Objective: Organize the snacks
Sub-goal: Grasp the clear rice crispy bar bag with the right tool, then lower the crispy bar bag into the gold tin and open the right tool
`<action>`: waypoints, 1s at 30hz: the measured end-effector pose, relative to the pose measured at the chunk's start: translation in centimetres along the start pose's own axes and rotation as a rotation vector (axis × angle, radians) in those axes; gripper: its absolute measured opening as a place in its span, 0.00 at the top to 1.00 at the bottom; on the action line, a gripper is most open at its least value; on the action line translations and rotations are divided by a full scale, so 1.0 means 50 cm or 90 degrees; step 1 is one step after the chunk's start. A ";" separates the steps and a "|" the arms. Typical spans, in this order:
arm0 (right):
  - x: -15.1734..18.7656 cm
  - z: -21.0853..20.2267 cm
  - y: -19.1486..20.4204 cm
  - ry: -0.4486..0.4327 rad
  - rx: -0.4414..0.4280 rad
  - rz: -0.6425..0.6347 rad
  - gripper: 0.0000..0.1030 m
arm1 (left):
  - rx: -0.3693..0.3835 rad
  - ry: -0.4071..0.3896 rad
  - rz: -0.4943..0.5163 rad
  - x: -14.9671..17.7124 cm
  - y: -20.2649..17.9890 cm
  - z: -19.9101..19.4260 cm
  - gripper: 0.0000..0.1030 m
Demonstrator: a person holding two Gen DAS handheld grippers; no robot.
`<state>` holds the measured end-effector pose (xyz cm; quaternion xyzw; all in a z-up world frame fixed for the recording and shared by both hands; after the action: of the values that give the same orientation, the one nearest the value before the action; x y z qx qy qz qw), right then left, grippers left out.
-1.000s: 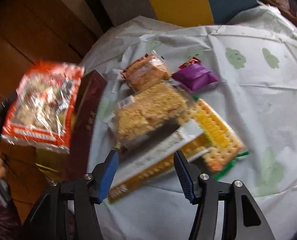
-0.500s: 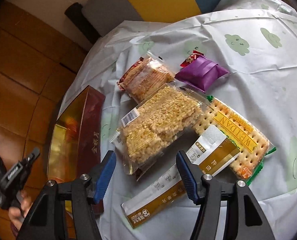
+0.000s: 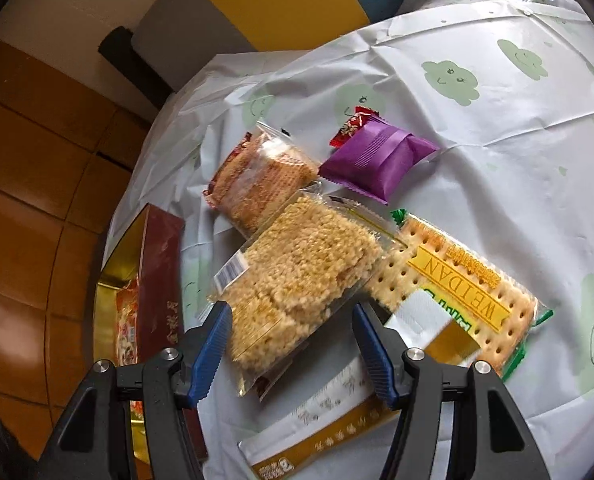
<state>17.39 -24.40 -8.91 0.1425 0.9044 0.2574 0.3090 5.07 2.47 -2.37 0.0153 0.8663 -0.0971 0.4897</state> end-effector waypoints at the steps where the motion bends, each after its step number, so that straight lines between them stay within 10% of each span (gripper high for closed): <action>1: -0.001 0.002 0.000 -0.003 0.002 0.000 0.38 | 0.005 0.004 0.004 0.008 -0.007 -0.001 0.81; 8: -0.011 0.020 0.011 -0.016 0.014 -0.008 0.41 | 0.041 0.015 0.029 0.049 -0.043 -0.007 0.81; 13: -0.022 0.014 0.002 -0.033 0.004 0.010 0.63 | 0.056 0.017 0.023 0.057 -0.043 -0.007 0.81; 30: -0.019 -0.100 0.154 -0.054 -0.048 -0.278 0.81 | 0.081 0.011 0.010 0.085 -0.050 -0.034 0.77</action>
<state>15.72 -20.33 -0.78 -0.0574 0.8899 0.2118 0.4000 1.11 0.05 -4.74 0.0543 0.8626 -0.1481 0.4807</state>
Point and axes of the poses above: each gripper's, at about its wrist camera, not at the fingertips, and z roughly the way its jaws point, y to its left, x to its underside, the point moved 2 cm from there along z, roughly the way its jaws point, and after that the axes turned 14 degrees about -y, right-handed, at the moved point
